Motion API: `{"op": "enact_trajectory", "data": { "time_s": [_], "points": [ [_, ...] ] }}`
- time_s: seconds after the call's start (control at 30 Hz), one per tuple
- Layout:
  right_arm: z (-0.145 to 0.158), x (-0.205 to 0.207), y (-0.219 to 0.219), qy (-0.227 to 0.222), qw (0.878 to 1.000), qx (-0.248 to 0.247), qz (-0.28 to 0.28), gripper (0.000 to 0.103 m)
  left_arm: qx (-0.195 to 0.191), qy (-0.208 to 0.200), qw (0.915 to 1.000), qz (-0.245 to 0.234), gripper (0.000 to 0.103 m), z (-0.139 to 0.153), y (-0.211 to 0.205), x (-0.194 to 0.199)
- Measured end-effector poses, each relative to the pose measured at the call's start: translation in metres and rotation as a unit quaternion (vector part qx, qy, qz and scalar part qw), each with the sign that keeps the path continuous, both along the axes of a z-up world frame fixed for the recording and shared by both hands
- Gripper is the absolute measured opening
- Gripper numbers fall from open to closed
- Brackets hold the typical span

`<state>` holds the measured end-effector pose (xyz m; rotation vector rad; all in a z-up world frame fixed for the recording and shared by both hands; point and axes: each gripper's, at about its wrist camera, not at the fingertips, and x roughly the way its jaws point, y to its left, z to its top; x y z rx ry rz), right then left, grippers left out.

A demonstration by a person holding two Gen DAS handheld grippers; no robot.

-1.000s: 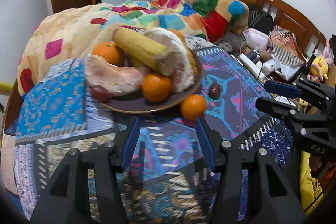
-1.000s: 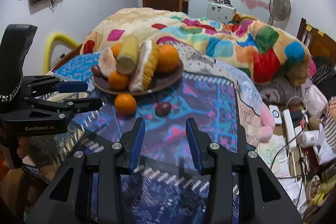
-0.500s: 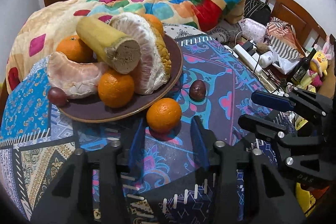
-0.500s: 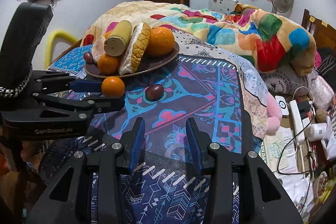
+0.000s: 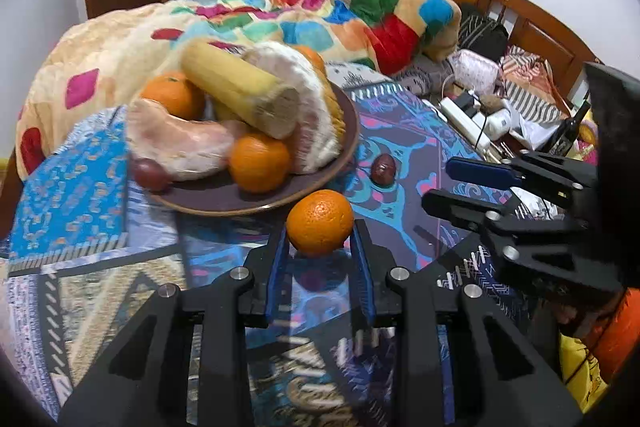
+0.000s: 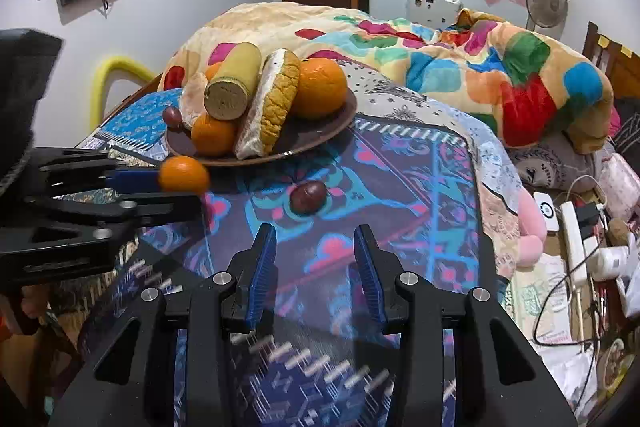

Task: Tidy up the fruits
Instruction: 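Grasp a mandarin with the left gripper while the right grasps a dark red date, then place the mandarin on the plate with the left gripper while the right places the date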

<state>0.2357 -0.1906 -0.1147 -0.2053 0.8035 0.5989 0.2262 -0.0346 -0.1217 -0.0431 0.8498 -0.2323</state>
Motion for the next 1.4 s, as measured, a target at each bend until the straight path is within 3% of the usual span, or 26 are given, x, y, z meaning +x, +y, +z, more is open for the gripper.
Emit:
{"op": "enact_trajectory", "data": {
  "time_s": [0.33, 0.4, 0.57, 1.0, 1.4],
  "points": [
    [-0.011, 0.026, 0.023, 0.036, 0.999, -0.013, 0.004, 0.037, -0.002, -0.029, 0.9983, 0.051, 0.031, 0.015, 0.051, 0.0],
    [-0.013, 0.03, 0.024, 0.042, 0.999, -0.015, 0.004, 0.023, -0.004, -0.028, 0.9979, 0.059, 0.031, 0.014, 0.058, 0.001],
    [-0.012, 0.027, 0.023, 0.034, 0.999, -0.019, 0.0, 0.015, -0.005, -0.026, 0.9973, 0.068, 0.031, 0.012, 0.064, 0.004],
    [0.02, 0.028, 0.029, -0.014, 1.0, 0.007, -0.006, 0.015, 0.008, -0.03, 0.9979, 0.057, 0.031, 0.014, 0.057, 0.015],
    [0.01, 0.063, 0.04, -0.001, 1.0, 0.002, -0.02, 0.015, -0.002, -0.018, 0.9987, 0.047, 0.033, 0.01, 0.056, 0.028]
  ]
}}
